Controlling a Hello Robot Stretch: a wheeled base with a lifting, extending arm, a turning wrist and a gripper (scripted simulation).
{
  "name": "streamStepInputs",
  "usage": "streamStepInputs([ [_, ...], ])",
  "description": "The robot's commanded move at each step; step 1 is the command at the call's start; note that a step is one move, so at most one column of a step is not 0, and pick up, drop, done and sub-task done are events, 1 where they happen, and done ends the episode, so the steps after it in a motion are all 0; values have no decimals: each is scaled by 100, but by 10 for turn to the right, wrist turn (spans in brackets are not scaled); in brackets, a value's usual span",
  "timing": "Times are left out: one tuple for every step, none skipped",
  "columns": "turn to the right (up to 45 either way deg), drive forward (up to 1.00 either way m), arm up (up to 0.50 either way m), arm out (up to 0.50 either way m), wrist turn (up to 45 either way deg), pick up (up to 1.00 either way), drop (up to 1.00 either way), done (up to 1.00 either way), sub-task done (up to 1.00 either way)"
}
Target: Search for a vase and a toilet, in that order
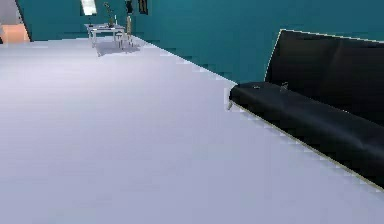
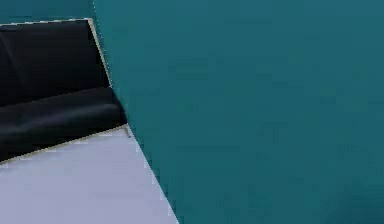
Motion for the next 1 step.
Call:
streamStepInputs([
  [-270,0,0,0,0,0,0,0,0],
])
